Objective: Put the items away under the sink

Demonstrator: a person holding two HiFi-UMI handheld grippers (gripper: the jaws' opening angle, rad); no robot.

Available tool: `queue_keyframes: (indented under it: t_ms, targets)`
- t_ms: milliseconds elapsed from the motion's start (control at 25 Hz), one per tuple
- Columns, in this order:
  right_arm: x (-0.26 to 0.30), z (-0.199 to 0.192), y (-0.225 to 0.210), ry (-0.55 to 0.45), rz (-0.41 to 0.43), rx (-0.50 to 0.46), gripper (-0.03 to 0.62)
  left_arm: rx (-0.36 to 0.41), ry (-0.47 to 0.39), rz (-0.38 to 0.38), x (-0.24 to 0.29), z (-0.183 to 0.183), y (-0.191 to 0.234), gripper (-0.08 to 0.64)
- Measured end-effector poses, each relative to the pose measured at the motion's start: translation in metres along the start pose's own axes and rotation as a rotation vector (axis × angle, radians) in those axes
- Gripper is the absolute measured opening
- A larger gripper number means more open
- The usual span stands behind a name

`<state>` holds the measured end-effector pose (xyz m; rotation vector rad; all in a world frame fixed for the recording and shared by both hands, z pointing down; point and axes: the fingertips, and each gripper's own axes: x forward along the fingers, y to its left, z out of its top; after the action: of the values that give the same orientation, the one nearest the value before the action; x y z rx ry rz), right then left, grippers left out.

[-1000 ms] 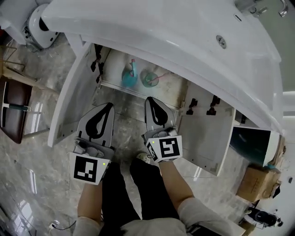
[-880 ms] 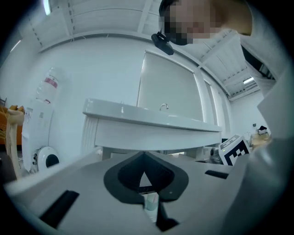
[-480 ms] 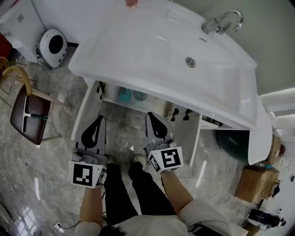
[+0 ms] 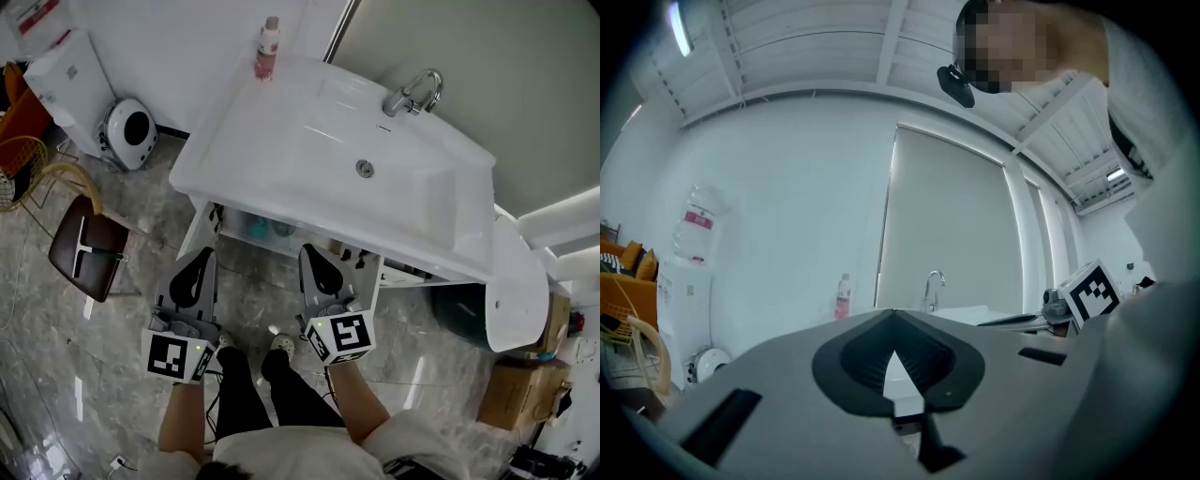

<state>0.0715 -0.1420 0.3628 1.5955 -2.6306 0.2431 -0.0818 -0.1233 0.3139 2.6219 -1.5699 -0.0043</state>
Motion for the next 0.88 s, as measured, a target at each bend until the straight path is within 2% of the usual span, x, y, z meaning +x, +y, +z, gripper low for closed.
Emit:
queue_keyframes:
  t_ms: [480, 880]
  targets:
    - [-0.029, 0.098, 0.010, -0.069, 0.018, -0.056, 0.011, 0.018, -0.056, -0.015, -0.017, 0.085, -0.022, -0.001]
    - [-0.054, 0.140, 0.015, -0.128, -0.004, -0.089, 0.011, 0.037, -0.105, -0.010, -0.033, 0.126, -0.028, -0.002]
